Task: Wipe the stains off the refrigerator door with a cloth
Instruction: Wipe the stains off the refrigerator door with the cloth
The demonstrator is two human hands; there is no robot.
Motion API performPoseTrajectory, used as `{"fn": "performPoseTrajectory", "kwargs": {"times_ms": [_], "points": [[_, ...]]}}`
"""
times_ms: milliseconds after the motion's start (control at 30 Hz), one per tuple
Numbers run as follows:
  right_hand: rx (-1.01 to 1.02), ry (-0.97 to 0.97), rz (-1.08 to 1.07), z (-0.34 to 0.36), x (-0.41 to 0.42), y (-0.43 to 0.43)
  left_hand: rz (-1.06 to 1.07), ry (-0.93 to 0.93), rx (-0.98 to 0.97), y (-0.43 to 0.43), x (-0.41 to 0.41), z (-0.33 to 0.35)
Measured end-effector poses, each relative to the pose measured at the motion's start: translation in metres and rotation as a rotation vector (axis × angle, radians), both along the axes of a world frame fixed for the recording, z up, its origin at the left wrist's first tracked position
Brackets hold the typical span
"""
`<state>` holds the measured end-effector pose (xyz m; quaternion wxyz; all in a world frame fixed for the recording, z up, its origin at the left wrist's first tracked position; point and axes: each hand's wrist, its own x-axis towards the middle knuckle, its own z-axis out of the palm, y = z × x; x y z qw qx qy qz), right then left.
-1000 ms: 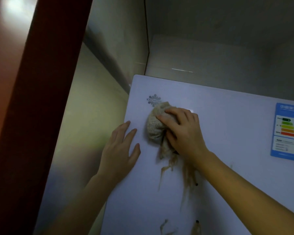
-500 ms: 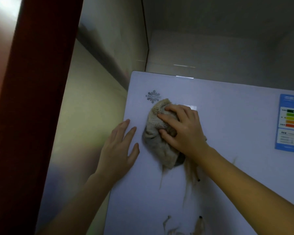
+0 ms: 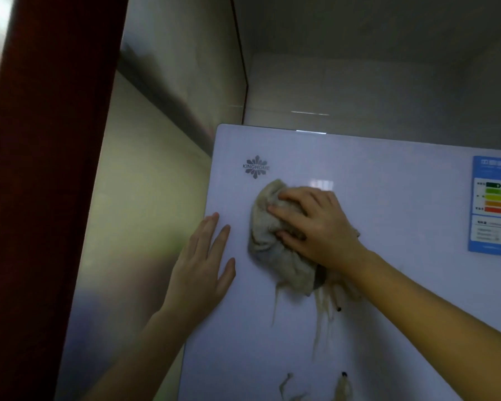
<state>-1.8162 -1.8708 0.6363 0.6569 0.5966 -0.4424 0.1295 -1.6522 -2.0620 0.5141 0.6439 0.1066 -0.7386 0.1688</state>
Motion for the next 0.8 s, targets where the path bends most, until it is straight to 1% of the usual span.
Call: {"fn": "performPoseTrajectory", "kwargs": {"times_ms": [100, 167, 233, 367, 433, 500, 600, 667, 700, 800], "points": [[-0.163, -0.162, 0.028, 0.024, 0.001, -0.001, -0.004, 0.001, 0.024, 0.001, 0.000, 0.000], [-0.221, -0.243, 0.053, 0.027, 0.006, -0.004, -0.012, 0.002, 0.033, 0.002, 0.000, 0.001], [-0.165, -0.209, 0.049, 0.016, 0.009, -0.008, -0.029, 0.007, 0.032, 0.002, 0.000, 0.001], [0.164, 0.062, 0.023, -0.035, 0.011, -0.009, -0.064, 0.015, 0.018, 0.000, 0.001, -0.004], [0.226, 0.125, 0.007, -0.050, 0.006, -0.005, -0.069, 0.019, 0.008, 0.000, 0.000, -0.006], [0.151, 0.091, 0.013, -0.049, 0.002, -0.001, -0.072, 0.030, 0.003, 0.001, 0.000, -0.006], [-0.067, -0.115, 0.024, -0.035, -0.002, 0.007, -0.057, 0.040, 0.004, 0.002, -0.001, -0.005], [-0.153, -0.219, 0.048, -0.035, 0.000, 0.009, -0.044, 0.036, 0.013, 0.003, -0.001, -0.005], [-0.147, -0.216, 0.049, -0.039, 0.002, 0.008, -0.040, 0.034, 0.015, 0.003, -0.001, -0.005], [-0.004, -0.085, 0.008, -0.051, 0.003, 0.007, -0.046, 0.030, 0.017, 0.004, -0.001, -0.005]]}}
